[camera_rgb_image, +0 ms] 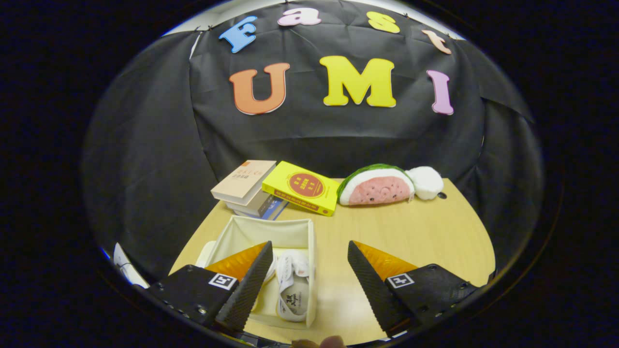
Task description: Open the storage box then place both shoes into the box .Put the left shoe in first, then the right shoe, with the right side of both shoes facing outward in a uniform manner.
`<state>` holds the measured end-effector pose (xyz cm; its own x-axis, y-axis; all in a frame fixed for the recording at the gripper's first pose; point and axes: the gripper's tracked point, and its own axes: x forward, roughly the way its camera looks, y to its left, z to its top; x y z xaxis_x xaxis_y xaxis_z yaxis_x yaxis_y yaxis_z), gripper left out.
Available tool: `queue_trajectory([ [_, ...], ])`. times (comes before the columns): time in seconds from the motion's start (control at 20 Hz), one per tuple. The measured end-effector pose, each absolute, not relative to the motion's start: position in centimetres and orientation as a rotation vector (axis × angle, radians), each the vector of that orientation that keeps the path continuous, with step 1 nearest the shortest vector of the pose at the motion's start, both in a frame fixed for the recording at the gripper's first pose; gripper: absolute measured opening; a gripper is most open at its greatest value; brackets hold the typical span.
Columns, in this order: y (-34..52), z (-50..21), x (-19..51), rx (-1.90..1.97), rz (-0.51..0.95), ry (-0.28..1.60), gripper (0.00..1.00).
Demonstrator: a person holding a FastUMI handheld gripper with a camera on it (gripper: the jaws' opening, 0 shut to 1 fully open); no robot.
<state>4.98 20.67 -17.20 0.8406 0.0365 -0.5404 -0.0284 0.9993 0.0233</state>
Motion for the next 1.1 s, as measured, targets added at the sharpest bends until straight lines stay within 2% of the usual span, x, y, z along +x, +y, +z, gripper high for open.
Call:
queue_trajectory([
  [0.45,8.6,-8.2,1.1,0.025,-0.060,0.363,0.96],
  [0.75,0.9,-5.0,-1.2,0.056,-0.142,0.283,0.96],
  [1.1,-2.4,-1.5,-3.2,0.061,-0.168,0.195,0.96],
])
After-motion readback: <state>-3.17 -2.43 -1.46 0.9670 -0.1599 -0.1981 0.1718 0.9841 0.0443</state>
